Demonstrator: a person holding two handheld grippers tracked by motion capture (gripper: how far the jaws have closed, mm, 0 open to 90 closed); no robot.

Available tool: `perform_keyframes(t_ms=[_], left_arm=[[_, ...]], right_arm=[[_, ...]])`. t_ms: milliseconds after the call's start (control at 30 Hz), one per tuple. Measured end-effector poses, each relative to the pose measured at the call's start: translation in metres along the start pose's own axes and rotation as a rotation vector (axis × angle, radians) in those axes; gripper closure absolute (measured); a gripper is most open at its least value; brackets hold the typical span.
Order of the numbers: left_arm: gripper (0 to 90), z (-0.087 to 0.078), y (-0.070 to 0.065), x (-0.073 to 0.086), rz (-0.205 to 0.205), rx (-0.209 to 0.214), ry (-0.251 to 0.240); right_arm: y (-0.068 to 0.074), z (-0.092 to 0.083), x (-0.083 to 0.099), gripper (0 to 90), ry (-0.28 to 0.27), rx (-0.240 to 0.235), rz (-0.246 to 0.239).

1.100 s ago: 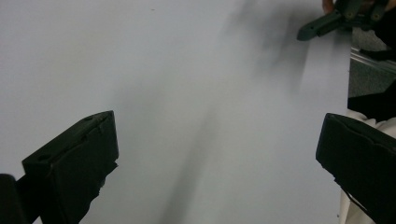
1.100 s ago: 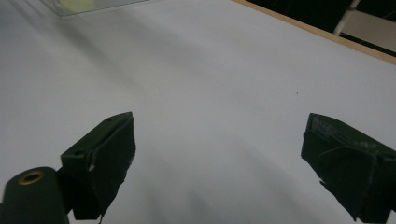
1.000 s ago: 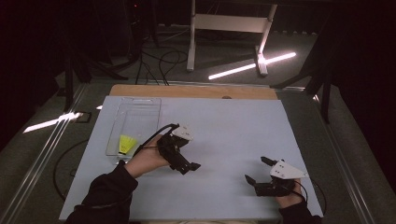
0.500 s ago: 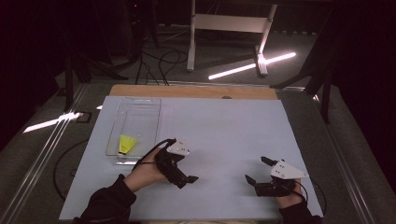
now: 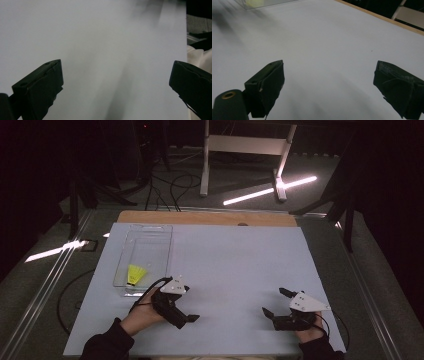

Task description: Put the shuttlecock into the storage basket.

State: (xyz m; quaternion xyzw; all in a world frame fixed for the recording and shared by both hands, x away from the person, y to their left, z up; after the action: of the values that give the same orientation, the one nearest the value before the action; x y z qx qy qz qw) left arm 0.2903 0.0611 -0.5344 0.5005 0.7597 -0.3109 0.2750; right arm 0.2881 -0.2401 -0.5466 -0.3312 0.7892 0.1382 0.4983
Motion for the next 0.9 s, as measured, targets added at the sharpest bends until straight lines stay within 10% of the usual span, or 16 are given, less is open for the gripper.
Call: perform_keyframes(t_ms=[900], left_arm=[[0.1, -0.042, 0.012, 0.055, -0.137, -0.130, -0.131]], right_arm=[[0.001, 0.001, 0.001, 9.8, 0.008, -0.007, 0.005]])
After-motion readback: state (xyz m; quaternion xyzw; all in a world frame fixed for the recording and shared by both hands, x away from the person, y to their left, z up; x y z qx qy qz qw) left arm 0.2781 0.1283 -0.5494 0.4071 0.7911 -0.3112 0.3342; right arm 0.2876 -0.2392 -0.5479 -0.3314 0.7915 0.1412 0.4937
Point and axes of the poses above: each handheld gripper's, and its own axes: z roughly forward along the jaws, x roughly out of its underside, y roughly to its left, the point moved 8 cm from there along z, roughly forward along the jaws, and after that the axes turned 4 degrees about x, right-handed, at the moved point
